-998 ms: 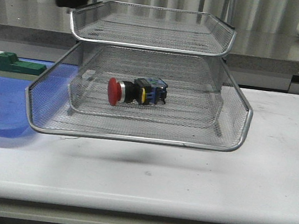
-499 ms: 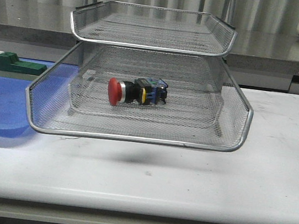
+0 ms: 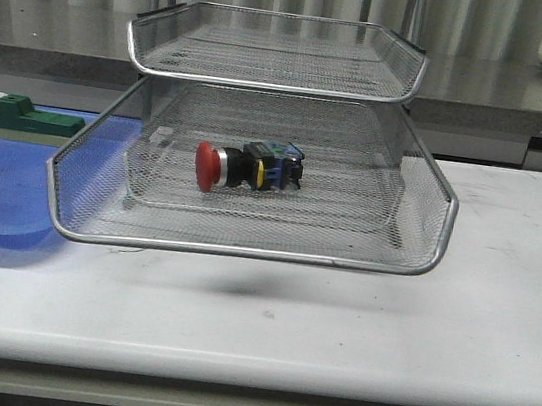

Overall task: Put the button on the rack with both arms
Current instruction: 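Raise the left gripper away from the rack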

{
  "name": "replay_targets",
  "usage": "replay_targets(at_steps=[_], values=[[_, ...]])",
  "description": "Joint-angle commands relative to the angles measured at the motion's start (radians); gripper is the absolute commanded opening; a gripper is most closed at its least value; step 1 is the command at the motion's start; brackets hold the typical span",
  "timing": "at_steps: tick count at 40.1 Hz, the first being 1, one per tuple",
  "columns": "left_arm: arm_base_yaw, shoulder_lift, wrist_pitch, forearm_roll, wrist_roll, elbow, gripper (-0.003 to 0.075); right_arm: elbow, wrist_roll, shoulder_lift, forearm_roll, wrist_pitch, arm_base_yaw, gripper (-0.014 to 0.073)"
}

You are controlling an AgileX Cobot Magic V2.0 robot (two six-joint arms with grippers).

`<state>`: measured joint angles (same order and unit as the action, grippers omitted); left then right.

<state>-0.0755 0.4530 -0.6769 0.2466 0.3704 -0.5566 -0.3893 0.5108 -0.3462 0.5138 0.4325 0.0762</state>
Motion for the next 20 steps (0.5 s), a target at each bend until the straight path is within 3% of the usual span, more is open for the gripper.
replay_targets(at_steps=[1, 10, 20], values=[[0.002, -0.119, 0.107, 0.022, -0.009, 0.020, -0.0019, -0.029, 0.002, -0.005, 0.015, -0.069, 0.001, -0.0060], [0.002, -0.338, 0.134, 0.022, -0.009, 0.076, -0.0019, -0.029, 0.002, -0.005, 0.015, -0.069, 0.001, -0.0060], [0.002, -0.369, 0.124, 0.022, -0.009, 0.096, -0.0019, -0.029, 0.002, -0.005, 0.015, -0.069, 0.001, -0.0060]])
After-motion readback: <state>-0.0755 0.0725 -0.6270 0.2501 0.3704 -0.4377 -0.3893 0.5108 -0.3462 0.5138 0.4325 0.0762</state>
